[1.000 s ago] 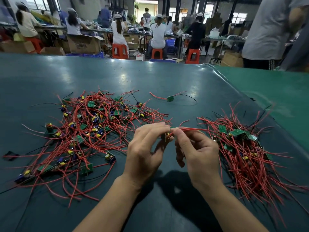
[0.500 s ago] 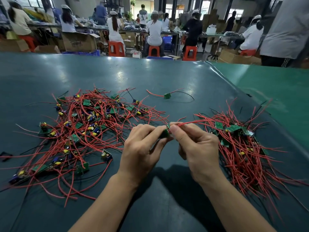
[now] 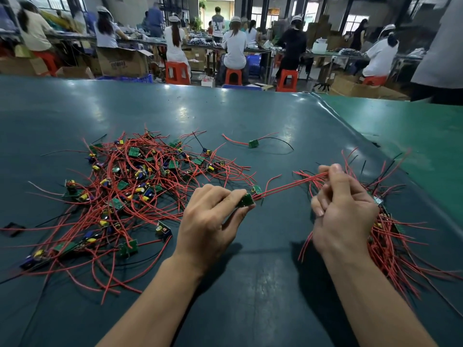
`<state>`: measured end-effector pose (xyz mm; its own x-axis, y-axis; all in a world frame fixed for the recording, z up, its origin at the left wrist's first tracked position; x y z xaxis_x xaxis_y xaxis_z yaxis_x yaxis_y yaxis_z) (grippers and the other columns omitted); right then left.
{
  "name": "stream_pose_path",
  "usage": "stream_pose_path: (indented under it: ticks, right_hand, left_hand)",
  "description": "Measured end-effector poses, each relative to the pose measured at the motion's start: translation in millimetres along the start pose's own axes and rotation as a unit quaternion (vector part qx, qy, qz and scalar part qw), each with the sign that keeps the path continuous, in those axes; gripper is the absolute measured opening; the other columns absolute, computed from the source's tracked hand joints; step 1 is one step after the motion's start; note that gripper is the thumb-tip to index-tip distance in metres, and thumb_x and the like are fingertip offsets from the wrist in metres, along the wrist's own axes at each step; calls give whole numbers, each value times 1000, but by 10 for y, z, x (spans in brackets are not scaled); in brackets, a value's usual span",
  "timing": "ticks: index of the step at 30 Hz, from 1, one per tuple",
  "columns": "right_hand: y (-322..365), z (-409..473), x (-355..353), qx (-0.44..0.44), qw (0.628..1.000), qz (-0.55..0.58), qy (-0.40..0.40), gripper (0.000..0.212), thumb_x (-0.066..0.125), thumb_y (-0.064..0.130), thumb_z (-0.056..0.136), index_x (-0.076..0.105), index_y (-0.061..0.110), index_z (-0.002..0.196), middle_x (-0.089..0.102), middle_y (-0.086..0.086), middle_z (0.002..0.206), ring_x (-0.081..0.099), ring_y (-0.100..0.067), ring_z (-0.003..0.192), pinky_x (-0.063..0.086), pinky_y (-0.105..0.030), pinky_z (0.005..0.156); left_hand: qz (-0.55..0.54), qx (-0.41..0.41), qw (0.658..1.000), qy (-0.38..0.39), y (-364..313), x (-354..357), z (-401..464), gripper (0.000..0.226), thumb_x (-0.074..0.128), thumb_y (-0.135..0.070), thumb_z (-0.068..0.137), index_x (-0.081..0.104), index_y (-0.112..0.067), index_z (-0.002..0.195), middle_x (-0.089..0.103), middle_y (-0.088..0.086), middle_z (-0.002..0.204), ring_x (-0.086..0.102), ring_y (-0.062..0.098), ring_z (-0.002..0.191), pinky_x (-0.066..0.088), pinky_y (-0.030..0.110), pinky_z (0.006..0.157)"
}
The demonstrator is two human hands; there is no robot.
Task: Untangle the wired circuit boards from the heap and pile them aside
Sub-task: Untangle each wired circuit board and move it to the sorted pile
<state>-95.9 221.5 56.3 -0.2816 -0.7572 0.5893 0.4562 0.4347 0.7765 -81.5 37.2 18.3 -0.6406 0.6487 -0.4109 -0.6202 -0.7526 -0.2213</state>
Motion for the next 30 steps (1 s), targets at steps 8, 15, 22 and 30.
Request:
stream_pose_path:
  ticks: [8,15,22,30]
  right_hand:
    - [101,-25,-105,-113,991,-58,-31,31,56,23,99,61,18,69,50,7,52,33,-8,33,26,-17,39]
    - [-263,-535,157,125,897,-181,383,36,51,42,84,64,9,90,59,-1,62,41,-9,36,32,-17,35]
    - [-215,-441,94,64,918,-217,327,21,64,35,83,68,22,67,60,1,55,43,-9,39,35,-19,39]
    - [-34,-284,-37,-189,924,-307,126,31,62,44,84,61,22,63,58,-7,56,48,-24,46,40,-29,46]
  left_hand:
    - [24,-79,989,-124,50,-54,24,30,70,-13,89,69,-2,116,61,8,85,57,25,72,52,43,64]
    - [-13,-39,998,-55,-89,-101,64,36,56,-27,98,61,-11,129,57,5,88,55,13,69,51,28,62]
    - [-46,-8,992,121,-46,-138,115,45,50,-26,94,50,-16,138,56,5,77,55,24,62,50,36,52]
    - [23,-50,998,38,103,-191,99,27,53,-24,95,75,-10,103,75,2,89,71,24,78,57,37,62]
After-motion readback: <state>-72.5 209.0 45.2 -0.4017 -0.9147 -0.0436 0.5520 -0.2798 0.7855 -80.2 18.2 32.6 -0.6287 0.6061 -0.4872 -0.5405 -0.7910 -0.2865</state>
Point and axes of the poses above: each hand's wrist, its own z-axis towards the middle knuckle, its own x-axis out of the palm, y = z × x, the point moved 1 cm from there along z, towards the middle knuckle
